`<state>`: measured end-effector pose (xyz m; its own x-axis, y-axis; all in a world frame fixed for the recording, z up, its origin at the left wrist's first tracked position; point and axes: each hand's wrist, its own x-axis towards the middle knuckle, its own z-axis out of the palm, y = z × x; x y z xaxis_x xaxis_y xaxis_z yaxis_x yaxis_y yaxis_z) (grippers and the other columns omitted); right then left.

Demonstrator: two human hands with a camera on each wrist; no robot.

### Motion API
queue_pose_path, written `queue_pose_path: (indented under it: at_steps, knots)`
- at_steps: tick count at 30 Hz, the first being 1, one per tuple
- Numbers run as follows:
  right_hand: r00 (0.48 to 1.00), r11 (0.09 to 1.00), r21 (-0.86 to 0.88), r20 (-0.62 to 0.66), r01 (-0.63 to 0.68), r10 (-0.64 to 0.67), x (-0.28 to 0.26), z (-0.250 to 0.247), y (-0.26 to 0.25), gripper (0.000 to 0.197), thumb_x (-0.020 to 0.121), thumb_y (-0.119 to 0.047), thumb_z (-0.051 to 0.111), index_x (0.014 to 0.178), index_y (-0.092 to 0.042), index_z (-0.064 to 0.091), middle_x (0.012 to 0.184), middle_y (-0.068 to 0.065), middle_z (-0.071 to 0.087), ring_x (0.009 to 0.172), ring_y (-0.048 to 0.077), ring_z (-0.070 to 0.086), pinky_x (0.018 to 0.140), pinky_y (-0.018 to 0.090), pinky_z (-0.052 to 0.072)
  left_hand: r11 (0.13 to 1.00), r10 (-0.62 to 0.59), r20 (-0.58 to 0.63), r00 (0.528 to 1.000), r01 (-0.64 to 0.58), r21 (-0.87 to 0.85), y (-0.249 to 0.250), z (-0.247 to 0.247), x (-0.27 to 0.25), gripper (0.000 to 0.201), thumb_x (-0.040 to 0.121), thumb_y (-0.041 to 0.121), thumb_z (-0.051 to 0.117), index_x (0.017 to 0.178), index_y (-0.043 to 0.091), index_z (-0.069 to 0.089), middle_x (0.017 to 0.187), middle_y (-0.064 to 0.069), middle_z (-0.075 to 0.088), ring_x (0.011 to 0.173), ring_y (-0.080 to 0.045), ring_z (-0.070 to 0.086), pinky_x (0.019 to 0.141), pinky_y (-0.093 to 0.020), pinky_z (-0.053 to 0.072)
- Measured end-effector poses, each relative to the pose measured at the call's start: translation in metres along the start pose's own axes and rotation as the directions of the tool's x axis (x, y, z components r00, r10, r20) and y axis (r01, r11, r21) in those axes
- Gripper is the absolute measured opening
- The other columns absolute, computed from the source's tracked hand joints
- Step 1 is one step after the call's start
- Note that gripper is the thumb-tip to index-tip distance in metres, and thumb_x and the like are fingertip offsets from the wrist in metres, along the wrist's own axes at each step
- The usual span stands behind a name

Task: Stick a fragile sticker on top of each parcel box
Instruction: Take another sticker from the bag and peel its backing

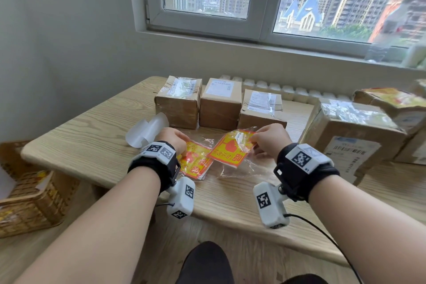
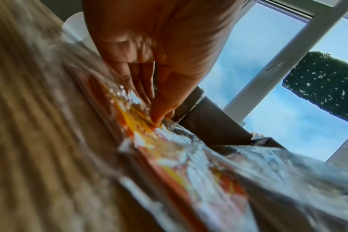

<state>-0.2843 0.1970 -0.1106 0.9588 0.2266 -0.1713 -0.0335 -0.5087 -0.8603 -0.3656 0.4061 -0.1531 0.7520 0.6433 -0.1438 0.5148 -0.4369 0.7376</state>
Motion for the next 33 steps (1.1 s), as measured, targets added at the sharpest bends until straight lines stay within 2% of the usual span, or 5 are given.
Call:
queue_pose_path:
  at_steps: [7, 13, 15, 18, 33]
  knots:
    - [0.938, 0.933, -0.269, -0.186, 0.238, -0.292, -0.030, -0.038, -0.016, 0.009, 0.083, -0.021, 0.059, 0.085, -0.023, 0.067, 0.082, -0.002, 0.065, 0.083, 0.019, 0.062, 0.069, 0.026, 0.045, 0.992, 0.034, 0.000, 0.999, -0.033, 0.125, 0.021, 0.007, -0.010, 0.030, 0.080, -0.003, 0.062, 0.098, 0.017, 0.076, 0.114, -0.005, 0.069, 0.105, -0.024, 0.063, 0.086, -0.029, 0.052]
    - [0.866, 0.913, -0.155, -0.291, 0.376, -0.406, -0.050, -0.082, -0.029, 0.011, 0.088, -0.015, 0.054, 0.088, -0.025, 0.060, 0.089, -0.001, 0.065, 0.085, 0.020, 0.066, 0.077, 0.041, 0.058, 0.977, 0.196, -0.275, 0.941, -0.213, -0.032, 0.068, 0.010, -0.027, 0.016, 0.080, 0.013, 0.063, 0.072, 0.026, 0.069, 0.094, 0.003, 0.072, 0.092, -0.019, 0.065, 0.085, -0.030, 0.054]
    - [0.861, 0.911, -0.087, -0.302, 0.402, -0.409, -0.053, -0.093, -0.031, 0.016, 0.090, -0.010, 0.052, 0.093, -0.024, 0.060, 0.093, 0.000, 0.065, 0.086, 0.020, 0.067, 0.076, 0.043, 0.059, 0.906, 0.263, -0.176, 0.949, -0.306, -0.294, 0.094, 0.009, -0.040, 0.008, 0.086, 0.022, 0.064, 0.089, 0.019, 0.070, 0.095, 0.000, 0.069, 0.093, -0.019, 0.065, 0.084, -0.033, 0.055]
    - [0.855, 0.902, -0.065, -0.296, 0.426, -0.425, -0.057, -0.102, -0.030, 0.020, 0.092, -0.008, 0.050, 0.091, -0.026, 0.059, 0.093, -0.001, 0.065, 0.088, 0.021, 0.067, 0.075, 0.041, 0.059, 0.770, 0.353, 0.165, 0.921, -0.186, -0.610, 0.125, 0.007, -0.059, 0.041, 0.091, 0.045, 0.054, 0.105, 0.009, 0.065, 0.102, -0.009, 0.070, 0.096, -0.023, 0.065, 0.081, -0.034, 0.056]
    - [0.889, 0.927, 0.094, -0.333, 0.363, -0.314, -0.048, -0.103, -0.016, 0.012, 0.096, -0.012, 0.053, 0.090, -0.022, 0.057, 0.091, 0.000, 0.065, 0.083, 0.016, 0.068, 0.068, 0.033, 0.059, 0.876, 0.421, 0.556, 0.717, -0.162, -0.454, 0.115, 0.013, -0.070, 0.006, 0.078, 0.004, 0.071, 0.077, 0.009, 0.070, 0.073, -0.004, 0.069, 0.054, -0.006, 0.061, 0.052, -0.015, 0.049]
